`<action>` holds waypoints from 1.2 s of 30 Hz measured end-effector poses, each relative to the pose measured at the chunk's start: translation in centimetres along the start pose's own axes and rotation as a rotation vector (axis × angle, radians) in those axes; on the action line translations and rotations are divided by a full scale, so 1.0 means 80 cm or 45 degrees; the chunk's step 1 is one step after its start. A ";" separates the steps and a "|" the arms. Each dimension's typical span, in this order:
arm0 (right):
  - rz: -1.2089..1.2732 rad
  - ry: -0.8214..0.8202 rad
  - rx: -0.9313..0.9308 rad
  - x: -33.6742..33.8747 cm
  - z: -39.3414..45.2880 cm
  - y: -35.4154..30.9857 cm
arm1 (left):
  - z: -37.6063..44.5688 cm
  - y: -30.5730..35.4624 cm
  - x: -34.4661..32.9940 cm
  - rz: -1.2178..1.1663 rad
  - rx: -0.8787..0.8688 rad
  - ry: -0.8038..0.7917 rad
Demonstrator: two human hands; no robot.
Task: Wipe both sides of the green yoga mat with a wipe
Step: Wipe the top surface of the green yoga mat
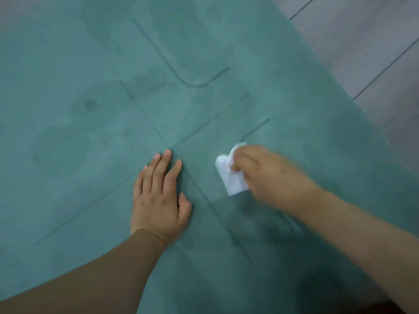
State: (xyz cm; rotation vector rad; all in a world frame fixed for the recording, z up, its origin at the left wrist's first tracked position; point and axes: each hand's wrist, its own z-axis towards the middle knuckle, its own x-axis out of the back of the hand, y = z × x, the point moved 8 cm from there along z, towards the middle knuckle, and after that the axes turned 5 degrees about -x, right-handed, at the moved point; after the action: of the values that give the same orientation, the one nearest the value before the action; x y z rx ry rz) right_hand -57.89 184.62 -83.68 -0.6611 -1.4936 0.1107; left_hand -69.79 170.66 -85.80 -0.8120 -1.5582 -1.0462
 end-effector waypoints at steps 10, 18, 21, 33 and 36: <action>0.078 0.210 -0.316 -0.003 -0.003 0.005 | -0.002 0.000 0.001 0.005 0.017 0.002; -0.186 0.485 -0.904 0.116 -0.023 0.205 | -0.001 0.002 0.003 -0.006 0.020 0.026; -0.169 0.720 -1.235 0.113 -0.058 0.207 | -0.002 0.002 0.004 -0.002 0.021 0.021; 0.010 0.056 -0.102 0.014 -0.001 0.026 | 0.000 0.001 0.002 0.012 0.016 0.022; -0.036 0.590 -0.833 0.105 -0.005 0.169 | -0.002 0.001 0.004 0.017 0.024 0.015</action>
State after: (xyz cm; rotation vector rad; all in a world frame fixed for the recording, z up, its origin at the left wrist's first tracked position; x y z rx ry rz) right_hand -52.22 199.42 -82.57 -1.0997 -1.0727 -0.5438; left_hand -69.68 170.55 -85.47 -0.8014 -1.5487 -1.0235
